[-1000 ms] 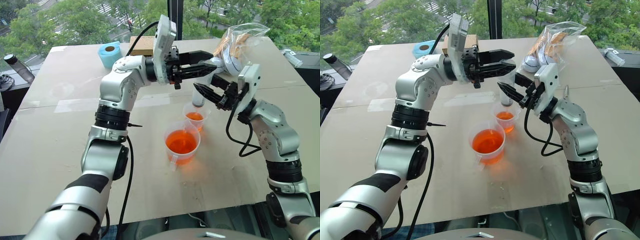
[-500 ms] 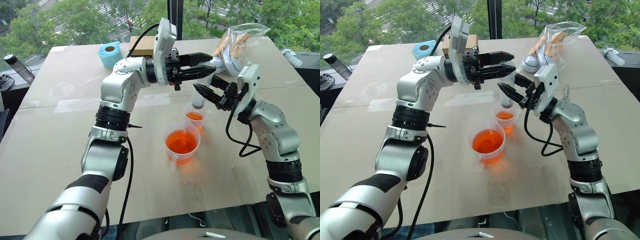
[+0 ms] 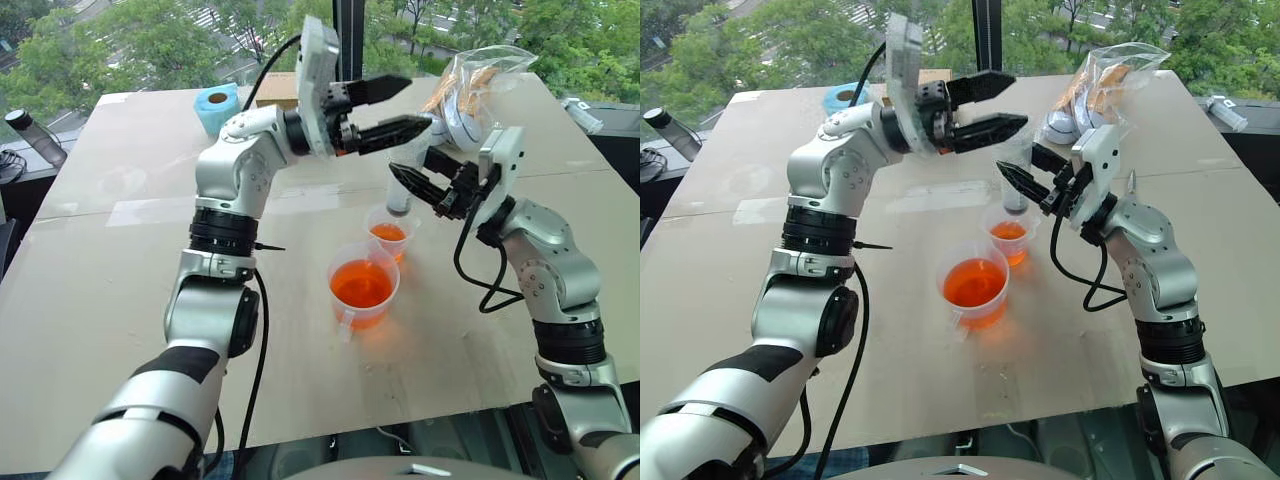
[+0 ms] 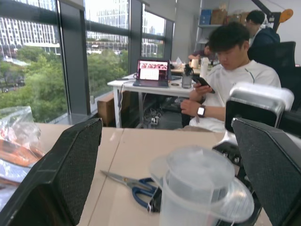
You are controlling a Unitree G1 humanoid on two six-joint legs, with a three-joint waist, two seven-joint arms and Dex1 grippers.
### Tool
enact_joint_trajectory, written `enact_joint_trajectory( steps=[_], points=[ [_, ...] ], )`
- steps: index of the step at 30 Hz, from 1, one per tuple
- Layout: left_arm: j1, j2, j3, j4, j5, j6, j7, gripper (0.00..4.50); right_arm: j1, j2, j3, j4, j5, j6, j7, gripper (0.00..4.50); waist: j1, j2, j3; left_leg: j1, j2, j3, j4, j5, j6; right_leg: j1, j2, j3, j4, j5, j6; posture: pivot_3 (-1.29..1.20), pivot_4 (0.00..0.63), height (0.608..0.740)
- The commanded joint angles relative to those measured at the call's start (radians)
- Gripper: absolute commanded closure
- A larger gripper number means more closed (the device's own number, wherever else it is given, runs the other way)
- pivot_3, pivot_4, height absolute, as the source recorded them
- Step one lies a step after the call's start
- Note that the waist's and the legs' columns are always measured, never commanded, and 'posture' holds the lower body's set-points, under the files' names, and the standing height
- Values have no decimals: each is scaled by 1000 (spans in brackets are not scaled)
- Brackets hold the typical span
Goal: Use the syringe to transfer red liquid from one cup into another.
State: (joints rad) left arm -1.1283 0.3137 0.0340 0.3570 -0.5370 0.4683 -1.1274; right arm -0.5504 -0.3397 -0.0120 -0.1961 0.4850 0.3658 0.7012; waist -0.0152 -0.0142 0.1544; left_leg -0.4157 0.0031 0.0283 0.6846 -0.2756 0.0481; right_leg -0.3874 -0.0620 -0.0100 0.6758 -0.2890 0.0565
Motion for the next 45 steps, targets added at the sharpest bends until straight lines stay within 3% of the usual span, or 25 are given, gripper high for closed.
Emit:
enact_joint_trajectory(
  steps=[1,10,15,20,24,30,37,38,39,40,41,43,45],
  points=[
    [-40,26,47,-73,-41,29,23,39,-8,-3,-12,-50,18,-22,9,3022,0,0,0,0,0,0,0,0,0,0,0,0,0,0,0,0,150,740],
    [-46,139,126,-139,-94,134,82,39,18,-10,-36,-131,113,67,5,3022,-2,0,0,0,0,0,0,0,0,0,0,0,0,0,0,0,150,740],
    [19,234,148,-173,-88,177,98,39,2,-41,-144,-213,304,204,-61,3022,0,0,0,0,0,0,0,0,0,0,0,0,0,0,0,0,150,740],
    [151,339,150,-264,-78,205,99,39,-39,-224,-284,-218,510,384,-78,3022,2,0,0,0,0,-1,0,0,0,0,-1,-1,0,0,0,0,150,740],
    [322,433,138,-344,-27,177,97,39,-58,-426,-323,-106,605,624,-117,3022,0,0,0,0,0,-1,-1,0,0,0,-3,0,-1,0,0,0,150,740],
    [623,516,161,-452,35,130,113,39,-10,-567,-228,64,525,903,-224,3022,2,0,-1,0,1,0,-1,0,1,1,-6,3,-7,0,0,0,150,740],
    [900,515,129,-545,117,32,149,39,-31,-446,-160,131,413,969,-342,3022,3,0,0,-1,1,1,-3,-1,2,1,-7,4,-11,0,0,0,150,740],
    [925,511,126,-554,124,22,154,0,-27,-430,-148,131,379,944,-352,1971,4,0,0,-1,1,1,-3,-1,2,1,-7,4,-11,0,0,0,150,740],
    [943,500,130,-561,126,16,169,0,-23,-418,-144,132,357,908,-341,1431,5,0,0,-1,1,1,-3,-1,2,1,-8,3,-11,0,0,0,150,740],
    [955,491,137,-570,125,13,182,0,-17,-419,-141,124,333,862,-319,1333,8,0,0,-1,1,0,-3,-1,2,1,-8,3,-11,0,0,0,150,740],
    [969,481,143,-583,125,6,196,0,-5,-435,-140,112,314,815,-279,653,9,0,0,-1,1,0,-3,-1,2,1,-8,3,-11,0,0,0,150,740],
    [997,469,148,-630,120,10,219,0,34,-481,-153,84,293,729,-177,45,18,0,0,-2,1,0,-3,-1,2,1,-8,2,-11,0,0,0,150,740],
    [1025,474,158,-709,107,40,243,0,126,-550,-201,52,269,615,-39,45,26,0,0,-2,1,0,-3,-2,3,1,-8,2,-13,0,0,0,150,740]
  ],
)
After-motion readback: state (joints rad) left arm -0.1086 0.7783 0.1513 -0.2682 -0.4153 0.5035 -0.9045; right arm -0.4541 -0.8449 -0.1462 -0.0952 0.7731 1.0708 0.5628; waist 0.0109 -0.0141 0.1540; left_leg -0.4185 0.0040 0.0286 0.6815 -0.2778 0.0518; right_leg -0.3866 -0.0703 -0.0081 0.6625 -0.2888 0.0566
